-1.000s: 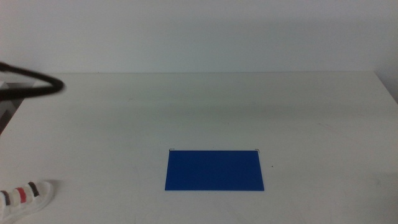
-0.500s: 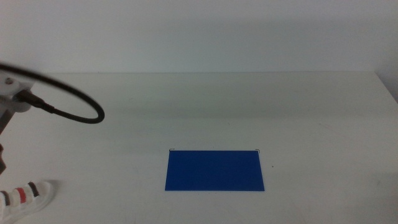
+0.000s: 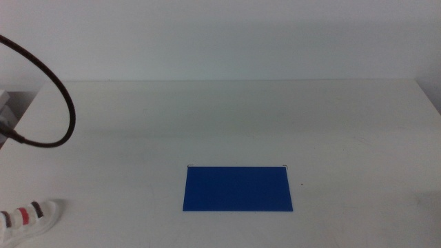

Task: Use one arm to grab the shoe from the table and place it on the mat.

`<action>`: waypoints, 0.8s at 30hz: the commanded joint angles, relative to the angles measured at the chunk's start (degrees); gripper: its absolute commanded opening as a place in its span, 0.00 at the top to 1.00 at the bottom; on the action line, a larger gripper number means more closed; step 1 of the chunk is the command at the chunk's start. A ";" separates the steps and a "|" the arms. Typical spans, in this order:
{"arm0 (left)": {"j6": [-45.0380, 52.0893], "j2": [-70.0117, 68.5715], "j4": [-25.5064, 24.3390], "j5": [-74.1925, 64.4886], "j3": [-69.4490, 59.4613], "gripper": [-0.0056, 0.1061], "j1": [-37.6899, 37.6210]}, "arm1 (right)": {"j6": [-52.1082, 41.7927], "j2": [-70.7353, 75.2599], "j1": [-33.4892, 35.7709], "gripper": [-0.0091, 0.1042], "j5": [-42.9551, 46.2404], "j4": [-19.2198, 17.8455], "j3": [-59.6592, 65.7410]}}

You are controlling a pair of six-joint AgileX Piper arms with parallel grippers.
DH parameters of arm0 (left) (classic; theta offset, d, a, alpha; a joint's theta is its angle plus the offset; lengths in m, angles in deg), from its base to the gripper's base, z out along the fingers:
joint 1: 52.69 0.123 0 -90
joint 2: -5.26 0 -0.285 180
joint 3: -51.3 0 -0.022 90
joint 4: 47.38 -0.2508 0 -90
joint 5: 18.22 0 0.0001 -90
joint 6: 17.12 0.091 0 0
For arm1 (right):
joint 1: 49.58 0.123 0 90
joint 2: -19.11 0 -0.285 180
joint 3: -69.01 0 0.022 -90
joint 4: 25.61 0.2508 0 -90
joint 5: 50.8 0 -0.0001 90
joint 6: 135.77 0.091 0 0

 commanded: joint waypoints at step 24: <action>3.34 19.39 2.88 11.83 -2.52 0.12 0.30 | -0.47 1.49 -0.14 0.35 4.37 -0.51 0.28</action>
